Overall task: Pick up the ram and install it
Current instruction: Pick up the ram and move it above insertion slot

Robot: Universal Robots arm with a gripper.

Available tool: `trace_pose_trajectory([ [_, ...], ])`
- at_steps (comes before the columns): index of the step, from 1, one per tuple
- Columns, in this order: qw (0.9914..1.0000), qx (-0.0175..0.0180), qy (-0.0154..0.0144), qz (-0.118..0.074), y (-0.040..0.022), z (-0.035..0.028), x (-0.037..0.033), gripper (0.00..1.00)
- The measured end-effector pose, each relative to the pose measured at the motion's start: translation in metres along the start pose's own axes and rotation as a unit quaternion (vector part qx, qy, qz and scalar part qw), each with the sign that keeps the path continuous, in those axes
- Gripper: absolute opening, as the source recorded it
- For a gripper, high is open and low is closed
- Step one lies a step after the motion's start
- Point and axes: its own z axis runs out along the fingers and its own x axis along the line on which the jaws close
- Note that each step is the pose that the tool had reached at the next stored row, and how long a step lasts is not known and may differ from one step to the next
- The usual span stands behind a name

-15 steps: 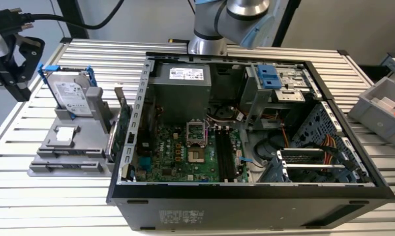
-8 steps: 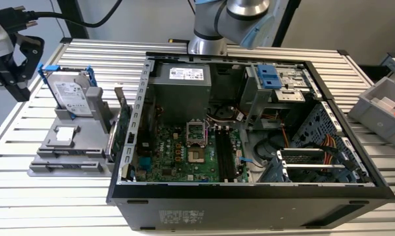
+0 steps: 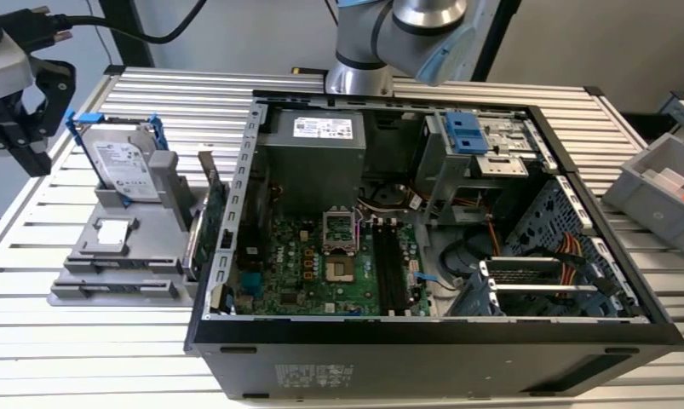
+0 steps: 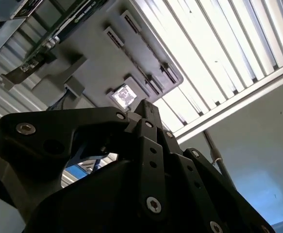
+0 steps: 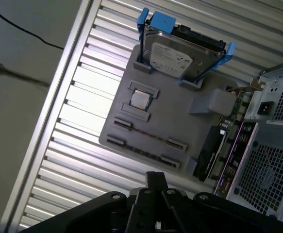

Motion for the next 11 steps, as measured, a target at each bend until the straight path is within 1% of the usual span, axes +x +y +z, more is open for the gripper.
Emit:
trace_pose_trajectory([
  [5, 0.99983, 0.0011, 0.0003, -0.019, -0.0001, 0.0, -0.0001, 0.0],
  [8, 0.99954, 0.0029, -0.0007, -0.03, 0.0, 0.0001, 0.0, 0.0],
  [9, 0.99894, 0.0052, -0.0006, -0.046, 0.0, 0.0, 0.0, 0.0],
  [11, 0.99874, 0.0051, -0.0004, -0.05, 0.0, 0.0, 0.0, 0.0],
])
